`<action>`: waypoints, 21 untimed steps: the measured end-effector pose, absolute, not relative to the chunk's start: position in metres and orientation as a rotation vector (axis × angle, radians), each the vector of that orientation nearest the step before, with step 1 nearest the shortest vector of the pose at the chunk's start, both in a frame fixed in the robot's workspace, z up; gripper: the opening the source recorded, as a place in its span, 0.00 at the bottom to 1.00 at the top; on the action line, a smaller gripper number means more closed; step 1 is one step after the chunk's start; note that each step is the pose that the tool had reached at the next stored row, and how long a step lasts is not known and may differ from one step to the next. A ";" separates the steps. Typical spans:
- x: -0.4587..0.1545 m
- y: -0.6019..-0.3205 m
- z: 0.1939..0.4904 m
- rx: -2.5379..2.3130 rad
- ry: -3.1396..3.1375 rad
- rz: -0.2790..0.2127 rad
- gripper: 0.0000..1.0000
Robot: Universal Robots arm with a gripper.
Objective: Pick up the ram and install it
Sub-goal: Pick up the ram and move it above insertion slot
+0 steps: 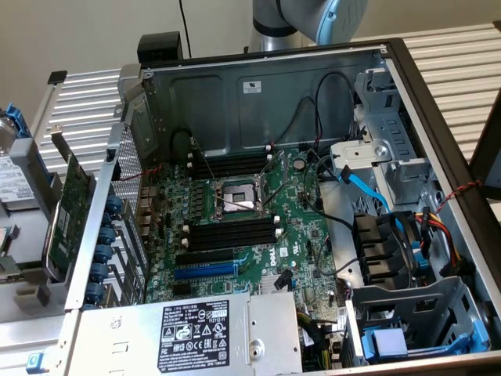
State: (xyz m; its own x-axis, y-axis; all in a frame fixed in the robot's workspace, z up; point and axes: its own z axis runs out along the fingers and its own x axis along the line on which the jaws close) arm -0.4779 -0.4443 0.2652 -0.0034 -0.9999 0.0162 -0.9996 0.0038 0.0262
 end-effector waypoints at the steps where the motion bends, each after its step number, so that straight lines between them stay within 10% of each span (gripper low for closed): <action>1: -0.476 -0.444 0.270 2.196 -2.204 -0.011 0.12; 21: -0.413 -0.452 0.360 2.194 -2.202 -0.017 0.12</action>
